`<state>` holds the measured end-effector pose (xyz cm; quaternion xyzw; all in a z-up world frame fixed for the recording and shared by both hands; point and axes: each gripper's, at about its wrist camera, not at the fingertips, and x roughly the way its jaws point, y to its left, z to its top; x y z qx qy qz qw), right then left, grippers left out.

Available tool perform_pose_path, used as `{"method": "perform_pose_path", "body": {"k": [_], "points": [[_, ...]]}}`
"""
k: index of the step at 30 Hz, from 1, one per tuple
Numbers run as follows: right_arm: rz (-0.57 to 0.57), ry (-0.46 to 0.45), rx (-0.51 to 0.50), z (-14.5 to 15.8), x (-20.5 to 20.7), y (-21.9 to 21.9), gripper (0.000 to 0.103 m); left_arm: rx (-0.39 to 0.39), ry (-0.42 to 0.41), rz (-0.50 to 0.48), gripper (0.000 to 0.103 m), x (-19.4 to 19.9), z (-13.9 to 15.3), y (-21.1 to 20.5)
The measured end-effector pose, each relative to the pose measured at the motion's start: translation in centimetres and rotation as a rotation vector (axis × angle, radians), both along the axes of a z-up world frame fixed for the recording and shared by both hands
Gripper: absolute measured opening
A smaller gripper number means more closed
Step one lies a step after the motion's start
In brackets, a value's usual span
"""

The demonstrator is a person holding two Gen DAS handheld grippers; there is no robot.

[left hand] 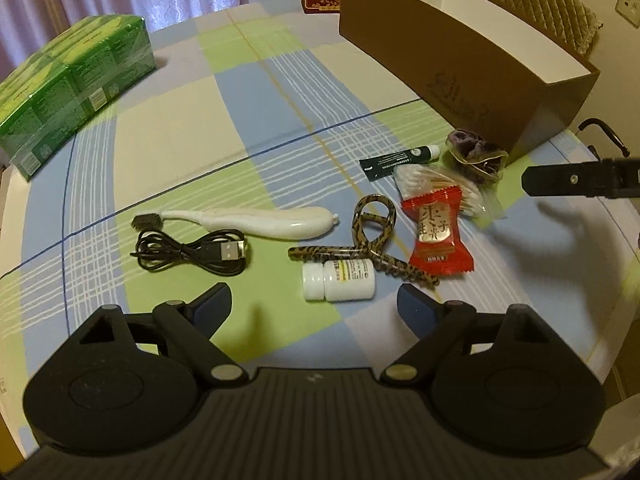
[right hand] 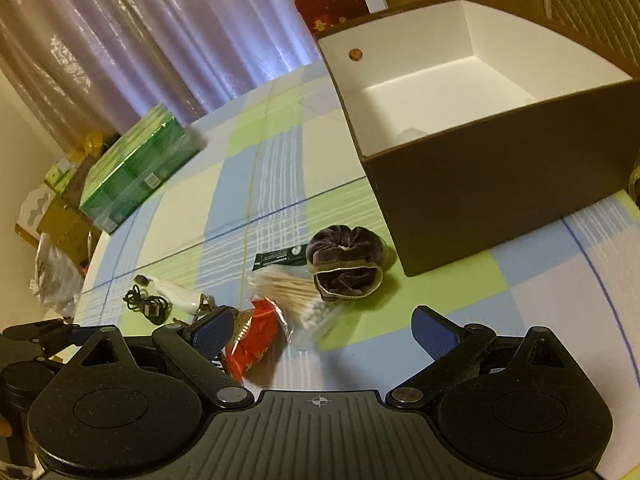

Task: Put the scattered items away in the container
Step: 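Grasp the white pill bottle with the left tool while the right tool grasps the dark scrunchie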

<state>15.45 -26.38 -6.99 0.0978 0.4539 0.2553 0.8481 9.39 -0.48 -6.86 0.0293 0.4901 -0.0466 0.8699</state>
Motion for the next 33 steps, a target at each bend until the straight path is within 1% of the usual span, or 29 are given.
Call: {"method": "perform_pose_path", "body": {"k": [1,5,8,9,11,12,13,14,15,16,17,19,22,23,25,29,33], "points": [[0.001,0.000,-0.004,-0.1,0.1,0.1,0.101,0.002,0.001,-0.004,0.081,0.2,-0.2,-0.2],[-0.003,0.008,-0.007,-0.3,0.5,0.2,0.101,-0.003,0.005,-0.016,0.078,0.9,-1.1,-0.8],[-0.016,0.009,-0.008,-0.5,0.8,0.3,0.101,0.005,0.007,-0.026,0.072,1.4,-1.7,-1.1],[-0.018,0.011,-0.005,-0.5,0.8,0.3,0.101,0.007,0.009,-0.028,0.067,1.5,-1.8,-1.2],[-0.023,0.011,-0.002,-0.5,0.9,0.6,0.101,0.002,0.013,-0.029,0.063,1.7,-2.1,-1.2],[-0.022,0.010,-0.002,-0.5,0.9,0.7,0.101,-0.003,0.016,-0.033,0.058,1.8,-2.3,-1.2],[-0.024,0.008,-0.003,-0.5,0.9,0.8,0.101,-0.006,0.020,-0.036,0.049,1.9,-2.4,-1.2],[-0.026,0.007,-0.003,-0.5,0.9,0.9,0.101,-0.010,0.024,-0.039,0.044,2.0,-2.6,-1.1],[-0.026,0.005,-0.001,-0.6,0.9,1.0,0.101,-0.015,0.026,-0.041,0.041,2.0,-2.7,-1.1],[-0.023,0.004,0.001,-0.6,0.9,1.2,0.089,-0.019,0.026,-0.044,0.041,2.0,-2.7,-1.0],[-0.017,0.011,0.003,-0.7,1.0,1.3,0.071,-0.022,0.025,-0.049,0.041,1.9,-2.6,-1.0],[-0.028,0.031,-0.001,-1.0,1.1,1.6,0.071,-0.014,0.025,-0.055,0.041,1.6,-2.5,-0.9],[-0.061,0.019,0.010,-1.2,1.1,1.7,0.070,0.000,0.025,-0.044,0.041,1.2,-2.3,-0.4],[-0.073,0.010,0.011,-1.2,1.1,1.8,0.064,-0.002,0.028,-0.035,0.041,1.2,-2.2,-0.1],[-0.109,0.008,0.008,-1.3,1.4,1.9,0.055,0.001,0.034,-0.021,0.041,1.2,-2.2,0.5],[-0.233,0.034,0.007,-2.0,2.3,1.4,0.055,0.010,0.035,-0.012,0.041,1.4,-2.0,1.0],[-0.280,0.063,0.063,-2.8,3.0,0.9,0.055,0.008,0.040,-0.012,0.041,1.4,-2.0,1.1]]}}
